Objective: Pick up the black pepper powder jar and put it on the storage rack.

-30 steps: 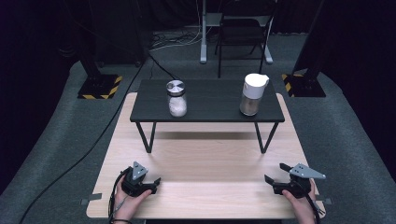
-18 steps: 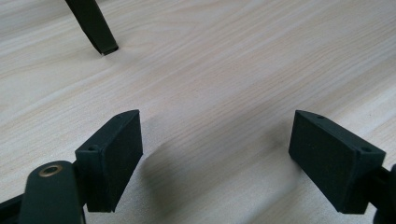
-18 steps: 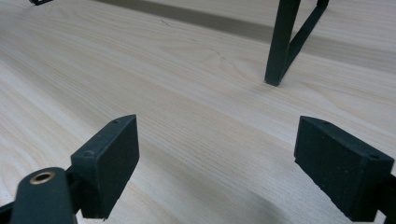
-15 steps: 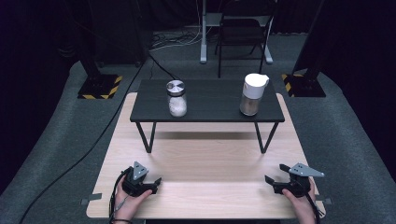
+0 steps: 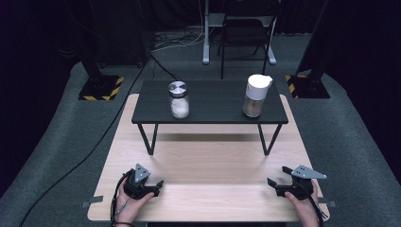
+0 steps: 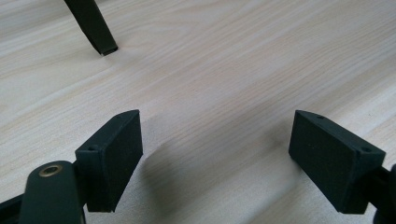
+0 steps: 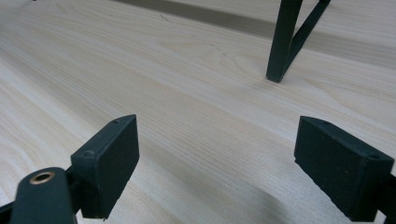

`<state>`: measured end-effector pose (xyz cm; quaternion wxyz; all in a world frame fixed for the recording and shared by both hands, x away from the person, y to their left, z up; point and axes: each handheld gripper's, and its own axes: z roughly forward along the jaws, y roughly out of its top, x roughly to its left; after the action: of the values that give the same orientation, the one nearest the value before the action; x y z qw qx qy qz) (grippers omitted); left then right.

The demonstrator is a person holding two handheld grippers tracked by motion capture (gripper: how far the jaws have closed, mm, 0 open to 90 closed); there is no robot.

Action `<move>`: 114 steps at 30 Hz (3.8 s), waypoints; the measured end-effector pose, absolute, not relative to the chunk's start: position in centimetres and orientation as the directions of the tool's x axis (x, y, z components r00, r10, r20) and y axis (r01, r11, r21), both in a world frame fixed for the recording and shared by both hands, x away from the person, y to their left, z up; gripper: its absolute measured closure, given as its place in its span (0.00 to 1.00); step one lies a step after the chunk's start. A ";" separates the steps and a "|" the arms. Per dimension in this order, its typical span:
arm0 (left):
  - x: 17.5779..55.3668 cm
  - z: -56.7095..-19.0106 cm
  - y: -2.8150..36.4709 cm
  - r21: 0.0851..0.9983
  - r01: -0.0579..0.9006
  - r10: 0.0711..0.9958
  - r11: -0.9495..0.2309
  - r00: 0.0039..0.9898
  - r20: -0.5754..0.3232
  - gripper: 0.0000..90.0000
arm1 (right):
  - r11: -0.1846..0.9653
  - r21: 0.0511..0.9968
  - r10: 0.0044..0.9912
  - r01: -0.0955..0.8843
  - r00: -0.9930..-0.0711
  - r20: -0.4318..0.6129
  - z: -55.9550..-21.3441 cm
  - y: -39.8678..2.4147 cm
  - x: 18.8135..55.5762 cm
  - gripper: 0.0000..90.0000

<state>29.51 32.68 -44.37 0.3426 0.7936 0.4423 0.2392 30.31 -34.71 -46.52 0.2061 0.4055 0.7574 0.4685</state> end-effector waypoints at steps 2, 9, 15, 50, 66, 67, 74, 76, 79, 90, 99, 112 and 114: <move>29.5 -44.4 32.7 0.755 0.539 0.866 -0.374 0.494 0.076 0.19 | 0.232 0.877 0.807 0.421 -0.586 0.068 -46.5 -34.8 30.3 0.15; 29.5 -44.4 32.7 0.756 0.537 0.866 -0.375 0.494 0.078 0.19 | 0.236 0.875 0.808 0.423 -0.586 0.065 -46.5 -34.7 30.4 0.15; 29.5 -44.4 32.6 0.756 0.537 0.866 -0.374 0.493 0.078 0.19 | 0.247 0.871 0.807 0.424 -0.587 0.057 -46.4 -34.5 30.4 0.15; 29.5 -44.4 32.7 0.756 0.538 0.866 -0.373 0.494 0.076 0.19 | 0.254 0.858 0.808 0.447 -0.585 0.066 -46.2 -34.5 30.8 0.15; 29.5 -44.4 32.7 0.756 0.539 0.866 -0.373 0.495 0.074 0.19 | 0.291 0.770 0.829 0.568 -0.551 0.093 -44.8 -33.5 32.5 0.15; 29.5 -44.4 32.7 0.755 0.539 0.866 -0.373 0.495 0.074 0.19 | 0.293 0.770 0.831 0.567 -0.549 0.088 -44.8 -33.4 32.4 0.15; 29.5 -44.4 32.7 0.756 0.538 0.866 -0.374 0.495 0.076 0.19 | 0.302 0.768 0.831 0.565 -0.550 0.078 -44.7 -33.2 32.4 0.15; 29.5 -44.4 32.7 0.756 0.538 0.866 -0.373 0.495 0.075 0.19 | 0.317 0.764 0.832 0.562 -0.551 0.061 -44.7 -32.9 32.3 0.15; 29.5 -44.4 32.7 0.756 0.539 0.866 -0.373 0.495 0.074 0.19 | 0.333 0.760 0.833 0.558 -0.552 0.040 -44.6 -32.5 32.2 0.14; 29.5 -44.4 32.7 0.756 0.538 0.866 -0.373 0.495 0.075 0.19 | 0.367 0.751 0.831 0.548 -0.557 0.000 -44.5 -31.7 32.1 0.13; 29.5 -44.4 32.7 0.756 0.538 0.866 -0.374 0.495 0.076 0.19 | 0.367 0.751 0.831 0.549 -0.556 0.001 -44.5 -31.7 32.1 0.13; 29.5 -44.4 32.7 0.755 0.538 0.865 -0.374 0.496 0.075 0.19 | 0.367 0.751 0.831 0.549 -0.557 0.001 -44.5 -31.7 32.1 0.13; 29.5 -44.4 32.7 0.755 0.538 0.865 -0.374 0.496 0.075 0.19 | 0.368 0.751 0.830 0.548 -0.557 0.000 -44.5 -31.7 32.1 0.13</move>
<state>29.49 32.66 -44.38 0.3432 0.7938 0.4419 0.2382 32.12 -31.74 -44.47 0.1940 0.4287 0.8039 0.3637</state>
